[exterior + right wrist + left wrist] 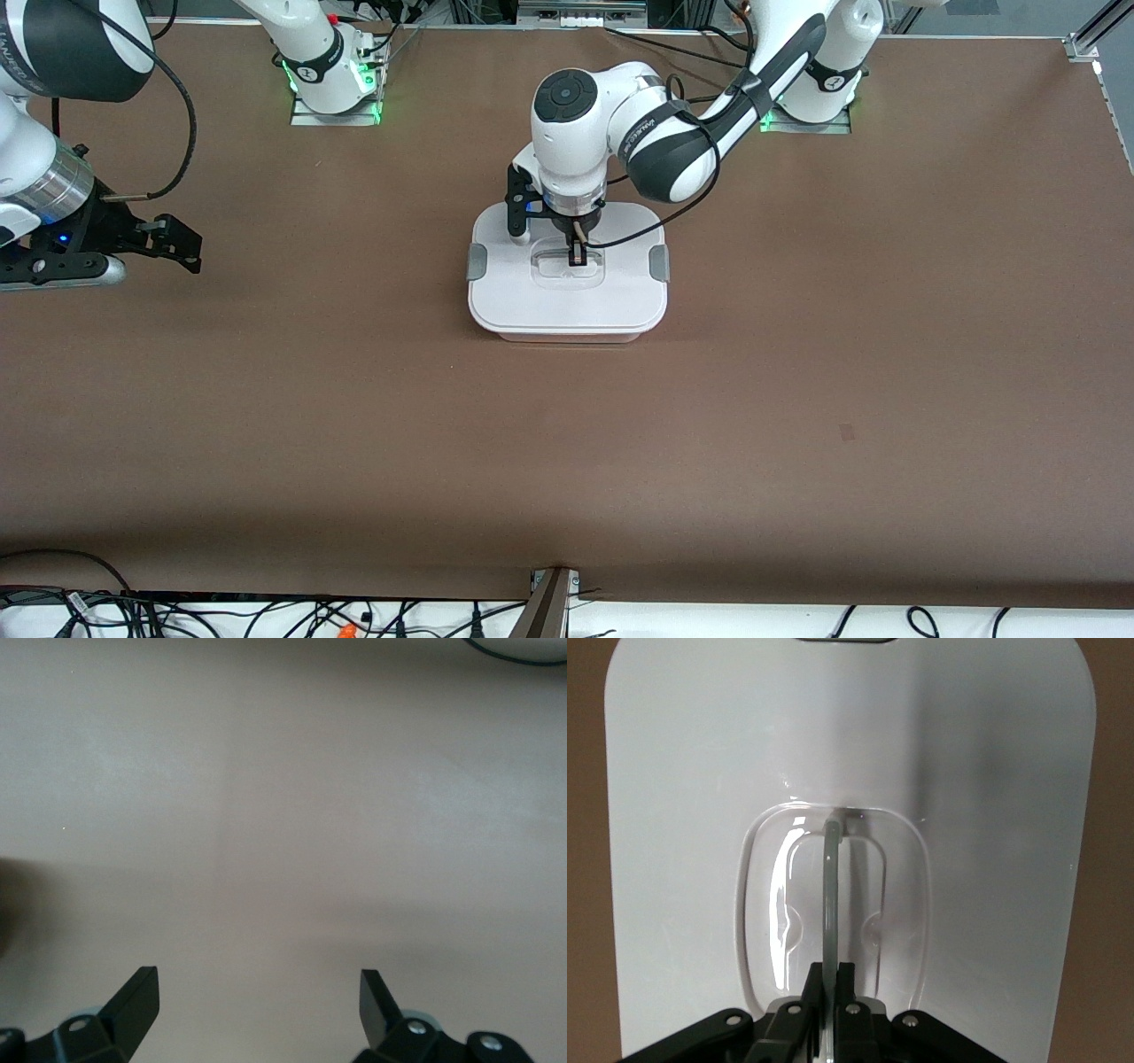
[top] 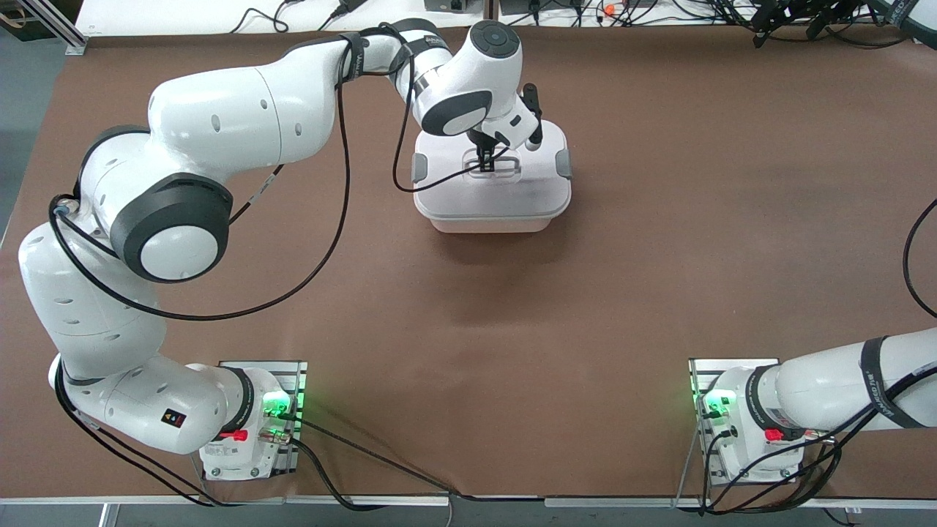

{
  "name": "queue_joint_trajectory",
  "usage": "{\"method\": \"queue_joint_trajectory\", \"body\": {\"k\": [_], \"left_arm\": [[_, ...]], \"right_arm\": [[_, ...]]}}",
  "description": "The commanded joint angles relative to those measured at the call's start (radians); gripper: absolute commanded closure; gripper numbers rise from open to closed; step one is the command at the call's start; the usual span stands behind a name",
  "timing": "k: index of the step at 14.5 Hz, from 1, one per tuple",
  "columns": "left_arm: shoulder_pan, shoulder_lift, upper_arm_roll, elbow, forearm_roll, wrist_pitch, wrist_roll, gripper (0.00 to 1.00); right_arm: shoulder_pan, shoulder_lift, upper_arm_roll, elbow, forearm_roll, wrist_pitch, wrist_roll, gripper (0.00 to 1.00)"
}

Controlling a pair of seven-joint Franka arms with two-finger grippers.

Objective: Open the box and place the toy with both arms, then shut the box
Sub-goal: 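Open the left gripper and lift it off the lid handle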

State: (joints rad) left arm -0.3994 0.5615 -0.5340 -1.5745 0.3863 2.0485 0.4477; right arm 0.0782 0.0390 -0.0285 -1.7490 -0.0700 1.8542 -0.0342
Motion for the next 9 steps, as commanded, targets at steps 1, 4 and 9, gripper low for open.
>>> {"method": "queue_joint_trajectory", "body": {"k": [1, 4, 9], "left_arm": [[-0.012, 0.021, 0.0, -0.012, 0.014, 0.001, -0.029, 1.0], [-0.009, 0.021, 0.0, -0.009, 0.016, 0.001, -0.024, 0.84], [0.008, -0.023, -0.001, -0.004, 0.014, -0.005, -0.027, 0.0]], "right_arm": [[0.003, -0.014, -0.004, -0.013, 0.016, 0.003, 0.013, 0.0], [0.002, -0.014, -0.002, -0.013, 0.015, -0.003, 0.01, 0.0], [0.002, -0.014, -0.004, -0.015, 0.015, -0.007, 0.003, 0.0]]}}
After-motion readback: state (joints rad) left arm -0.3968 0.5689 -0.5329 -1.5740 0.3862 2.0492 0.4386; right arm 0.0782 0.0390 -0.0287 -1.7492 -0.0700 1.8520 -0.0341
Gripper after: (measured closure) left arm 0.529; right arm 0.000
